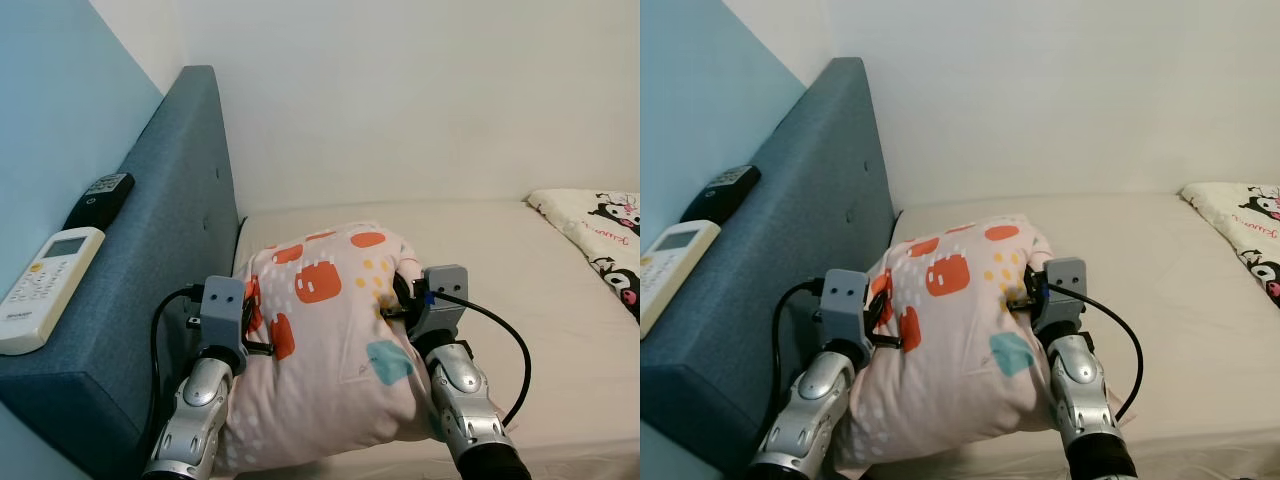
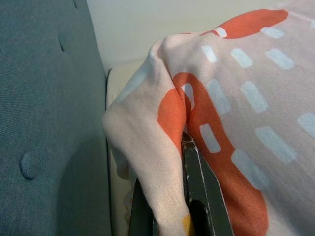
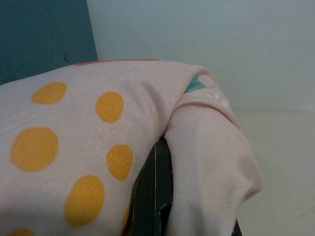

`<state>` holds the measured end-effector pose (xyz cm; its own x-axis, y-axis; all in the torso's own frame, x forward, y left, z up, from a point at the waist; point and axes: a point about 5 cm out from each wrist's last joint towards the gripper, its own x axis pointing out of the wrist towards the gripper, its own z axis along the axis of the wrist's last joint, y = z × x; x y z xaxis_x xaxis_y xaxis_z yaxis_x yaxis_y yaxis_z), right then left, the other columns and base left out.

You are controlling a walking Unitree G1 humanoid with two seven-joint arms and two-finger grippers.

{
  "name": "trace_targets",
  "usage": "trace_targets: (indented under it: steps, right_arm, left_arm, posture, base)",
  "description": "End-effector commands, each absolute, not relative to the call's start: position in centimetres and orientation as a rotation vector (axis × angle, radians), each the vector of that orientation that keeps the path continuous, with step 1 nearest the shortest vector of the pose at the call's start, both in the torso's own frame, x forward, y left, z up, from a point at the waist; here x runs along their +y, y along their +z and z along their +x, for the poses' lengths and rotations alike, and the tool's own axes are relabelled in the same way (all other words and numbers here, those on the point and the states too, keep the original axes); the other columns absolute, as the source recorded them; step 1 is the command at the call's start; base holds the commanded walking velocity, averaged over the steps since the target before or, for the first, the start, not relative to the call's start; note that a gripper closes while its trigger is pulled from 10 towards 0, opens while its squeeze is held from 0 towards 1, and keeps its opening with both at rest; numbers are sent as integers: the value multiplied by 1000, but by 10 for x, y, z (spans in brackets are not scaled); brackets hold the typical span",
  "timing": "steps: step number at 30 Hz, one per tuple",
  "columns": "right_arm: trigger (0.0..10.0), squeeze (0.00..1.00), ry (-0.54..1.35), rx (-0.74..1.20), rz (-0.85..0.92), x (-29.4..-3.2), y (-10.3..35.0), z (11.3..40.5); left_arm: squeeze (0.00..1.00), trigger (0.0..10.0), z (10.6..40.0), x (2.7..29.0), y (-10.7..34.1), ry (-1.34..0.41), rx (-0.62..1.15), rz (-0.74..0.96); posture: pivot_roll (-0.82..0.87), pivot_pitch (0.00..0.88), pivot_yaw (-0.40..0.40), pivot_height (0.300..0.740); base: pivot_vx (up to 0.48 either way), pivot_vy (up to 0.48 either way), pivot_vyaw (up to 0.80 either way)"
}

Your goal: Clean up the room

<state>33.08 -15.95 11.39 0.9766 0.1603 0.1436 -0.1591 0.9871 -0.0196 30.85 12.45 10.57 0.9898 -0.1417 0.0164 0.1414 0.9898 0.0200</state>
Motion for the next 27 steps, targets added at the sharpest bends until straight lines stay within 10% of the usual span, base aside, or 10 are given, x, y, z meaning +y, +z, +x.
trace_targets:
  steps: [1, 27]
  right_arm:
    - [10000, 0, 169, -181, -3, -156, 121, 332]
    - [10000, 0, 284, -160, -26, -143, 116, 327]
  left_arm:
    - [0, 10000, 308, 121, 109, -163, -31, 24]
    - [0, 10000, 295, 125, 106, -161, -96, 127]
  posture:
    - [-7, 91, 1, 740]
    - [-14, 87, -8, 740]
  base:
    - [0, 0, 0]
    - [0, 0, 0]
